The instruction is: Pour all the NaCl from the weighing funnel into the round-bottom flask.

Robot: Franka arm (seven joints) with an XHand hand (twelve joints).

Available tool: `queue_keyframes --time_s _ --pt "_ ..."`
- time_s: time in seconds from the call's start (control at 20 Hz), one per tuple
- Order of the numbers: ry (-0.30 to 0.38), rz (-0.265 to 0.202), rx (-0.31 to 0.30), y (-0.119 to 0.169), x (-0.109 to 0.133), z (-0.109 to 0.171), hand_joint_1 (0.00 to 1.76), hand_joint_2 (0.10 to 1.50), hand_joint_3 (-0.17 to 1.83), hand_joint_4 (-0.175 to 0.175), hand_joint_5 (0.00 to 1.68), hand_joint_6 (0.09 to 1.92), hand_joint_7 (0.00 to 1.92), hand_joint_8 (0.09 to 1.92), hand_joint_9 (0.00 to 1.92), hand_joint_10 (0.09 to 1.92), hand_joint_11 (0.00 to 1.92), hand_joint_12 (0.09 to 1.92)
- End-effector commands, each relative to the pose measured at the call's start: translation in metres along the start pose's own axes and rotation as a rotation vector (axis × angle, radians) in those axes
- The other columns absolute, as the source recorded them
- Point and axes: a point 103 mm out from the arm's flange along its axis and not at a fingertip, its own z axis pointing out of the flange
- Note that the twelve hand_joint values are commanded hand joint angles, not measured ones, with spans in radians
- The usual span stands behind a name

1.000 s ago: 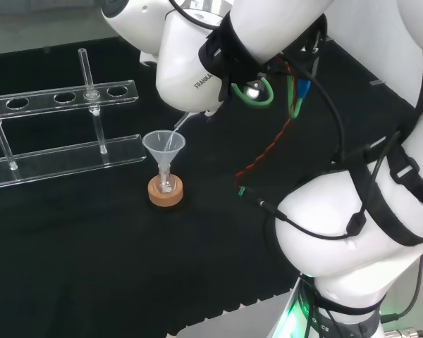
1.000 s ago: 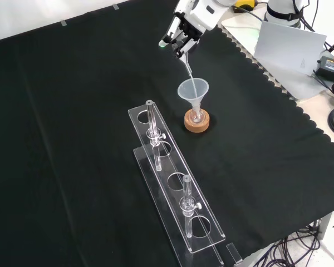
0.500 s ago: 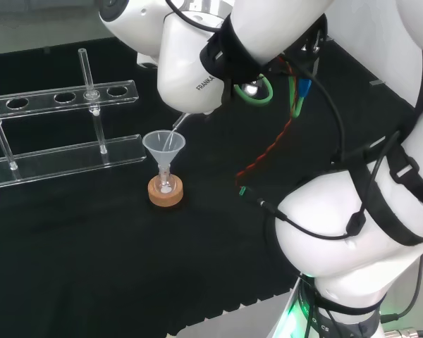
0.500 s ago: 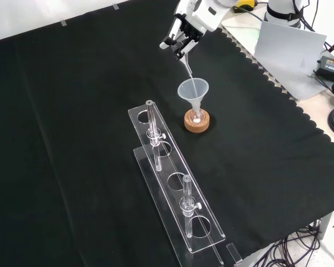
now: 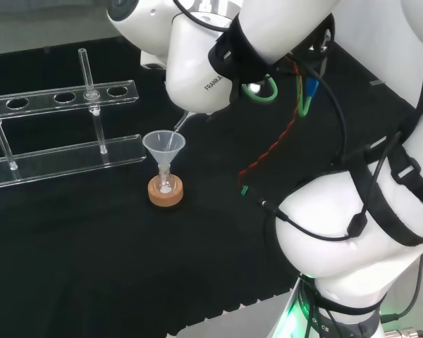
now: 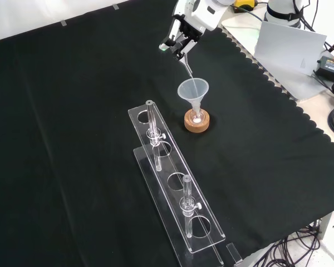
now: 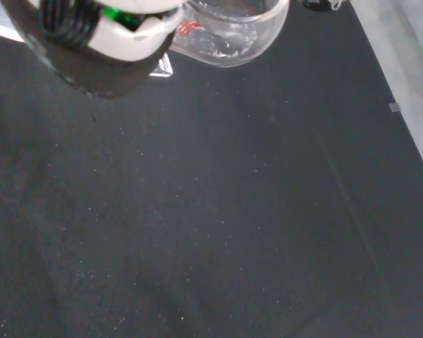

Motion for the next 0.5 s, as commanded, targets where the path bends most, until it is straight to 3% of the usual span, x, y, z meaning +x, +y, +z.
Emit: queue_keyframes --time_s 0.05,0.5 --pt "-0.007 -0.019 -0.006 0.0011 -0.002 0.003 1.12 0.74 0.43 0.175 1.37 0.39 1.7 0.09 1.24 0.11 0.0 1.49" --pt "-0.024 -0.038 -0.006 0.0023 -0.0022 0.0102 1.12 0.74 0.43 0.175 1.37 0.39 1.7 0.09 1.23 0.11 0.0 1.49"
